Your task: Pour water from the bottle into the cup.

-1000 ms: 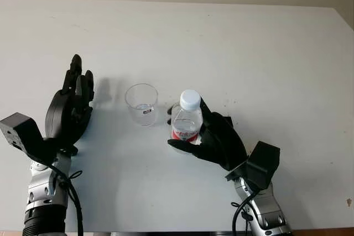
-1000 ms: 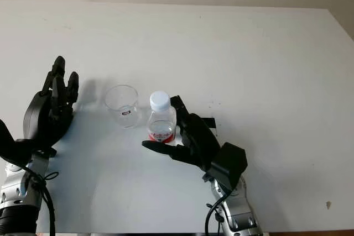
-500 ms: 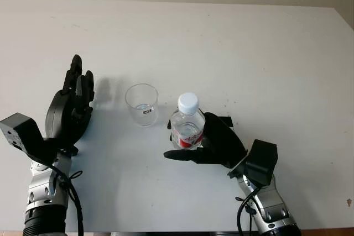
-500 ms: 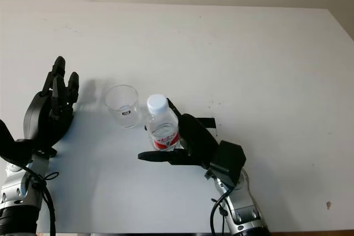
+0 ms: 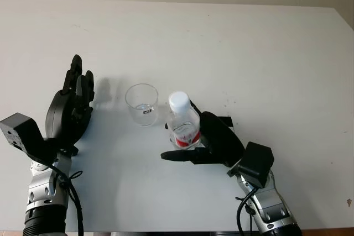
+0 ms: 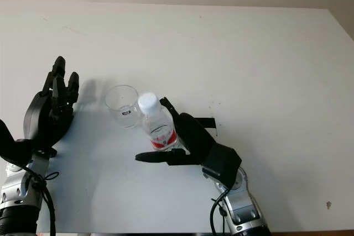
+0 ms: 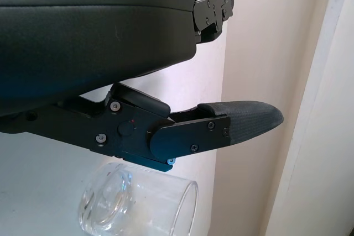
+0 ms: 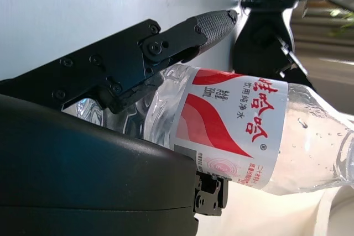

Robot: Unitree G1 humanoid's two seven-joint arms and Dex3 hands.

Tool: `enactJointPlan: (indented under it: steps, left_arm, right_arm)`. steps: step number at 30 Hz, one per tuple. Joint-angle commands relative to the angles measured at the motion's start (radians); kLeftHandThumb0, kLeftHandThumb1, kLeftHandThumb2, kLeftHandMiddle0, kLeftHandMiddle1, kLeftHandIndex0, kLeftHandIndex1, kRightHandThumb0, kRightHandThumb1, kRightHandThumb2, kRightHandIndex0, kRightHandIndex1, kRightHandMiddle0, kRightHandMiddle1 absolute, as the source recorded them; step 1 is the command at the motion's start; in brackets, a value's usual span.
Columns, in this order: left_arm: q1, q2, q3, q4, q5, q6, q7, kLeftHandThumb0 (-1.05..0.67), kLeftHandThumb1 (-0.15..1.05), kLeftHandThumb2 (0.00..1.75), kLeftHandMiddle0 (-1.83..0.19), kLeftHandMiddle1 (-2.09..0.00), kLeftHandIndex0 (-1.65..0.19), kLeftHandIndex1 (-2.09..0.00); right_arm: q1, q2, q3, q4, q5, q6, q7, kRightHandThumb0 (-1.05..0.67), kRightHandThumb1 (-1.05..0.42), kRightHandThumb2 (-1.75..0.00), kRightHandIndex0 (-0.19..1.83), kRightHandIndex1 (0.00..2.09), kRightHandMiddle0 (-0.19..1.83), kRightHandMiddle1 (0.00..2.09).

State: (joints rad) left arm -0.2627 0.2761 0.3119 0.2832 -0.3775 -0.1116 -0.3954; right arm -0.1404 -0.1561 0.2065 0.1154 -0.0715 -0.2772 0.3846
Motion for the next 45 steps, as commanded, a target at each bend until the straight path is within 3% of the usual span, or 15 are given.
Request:
enactJointPlan:
  steps: [1, 7, 12, 17, 24, 34, 41, 42, 44, 45]
  left_arm:
    - [-0.008, 0.005, 0.004, 0.006, 0.0, -0.014, -0.008, -0.74, 1.05, 0.58, 0.19, 0.0, 0.19, 0.0]
    - [-0.016, 0.006, 0.002, 0.018, 0.006, -0.021, -0.004, -0.75, 1.05, 0.57, 0.19, 0.0, 0.19, 0.0]
    - [-0.017, 0.002, 0.001, 0.013, 0.003, -0.02, -0.002, -0.74, 1.05, 0.57, 0.19, 0.0, 0.19, 0.0]
    - [-0.022, 0.001, 0.0, 0.018, 0.002, -0.015, -0.001, -0.75, 1.05, 0.57, 0.19, -0.01, 0.19, 0.0]
    - [-0.024, -0.003, 0.0, 0.024, -0.001, -0.017, -0.005, -0.76, 1.05, 0.56, 0.19, -0.02, 0.19, 0.0]
    - [-0.02, -0.003, -0.002, 0.018, 0.004, -0.019, 0.0, -0.75, 1.05, 0.56, 0.19, -0.01, 0.19, 0.0]
    - [-0.021, -0.009, -0.002, 0.017, 0.002, -0.017, 0.007, -0.76, 1.05, 0.56, 0.19, 0.0, 0.19, 0.0]
    - [-0.021, -0.01, -0.002, 0.017, 0.001, -0.018, 0.007, -0.76, 1.05, 0.56, 0.19, 0.0, 0.19, 0.0]
    - [-0.023, -0.009, -0.001, 0.022, -0.002, -0.019, 0.003, -0.76, 1.05, 0.55, 0.19, 0.0, 0.19, 0.0]
    - [-0.023, -0.009, 0.0, 0.026, -0.002, -0.021, 0.001, -0.76, 1.05, 0.55, 0.19, 0.0, 0.19, 0.0]
  right_arm:
    - [-0.034, -0.016, -0.027, 0.026, -0.005, -0.021, -0.018, -0.28, -1.05, -0.38, 1.83, 2.09, 1.83, 2.09]
    - [-0.219, -0.013, -0.119, 0.189, 0.022, -0.09, -0.092, -0.21, -1.05, -0.44, 1.83, 2.09, 1.83, 2.09]
    - [-0.417, -0.064, -0.169, 0.347, -0.044, -0.11, -0.196, -0.16, -1.05, -0.4, 1.82, 2.09, 1.81, 2.09]
    - [-0.607, -0.113, -0.164, 0.539, -0.129, -0.108, -0.277, -0.12, -1.05, -0.21, 1.17, 2.09, 1.29, 2.09]
    - [-0.824, -0.153, -0.086, 0.811, -0.275, -0.196, -0.393, -0.06, -1.05, -0.17, 0.88, 2.09, 0.84, 2.09]
    - [-1.0, -0.18, 0.135, 0.986, -0.572, -0.234, -0.641, -0.09, -1.05, -0.14, 0.82, 2.09, 0.54, 2.09]
    - [-1.051, -0.185, 0.243, 1.026, -0.69, -0.246, -0.778, -0.11, -1.02, -0.17, 0.93, 2.09, 0.51, 2.09]
    - [-1.056, -0.186, 0.254, 1.03, -0.701, -0.25, -0.796, -0.11, -0.98, -0.24, 0.98, 2.09, 0.54, 2.09]
    - [-1.067, -0.189, 0.279, 1.038, -0.728, -0.252, -0.83, -0.12, -0.8, -0.58, 1.03, 2.09, 0.56, 2.09]
    - [-1.073, -0.192, 0.293, 1.04, -0.745, -0.253, -0.852, -0.13, -0.77, -0.64, 1.03, 2.09, 0.57, 2.09]
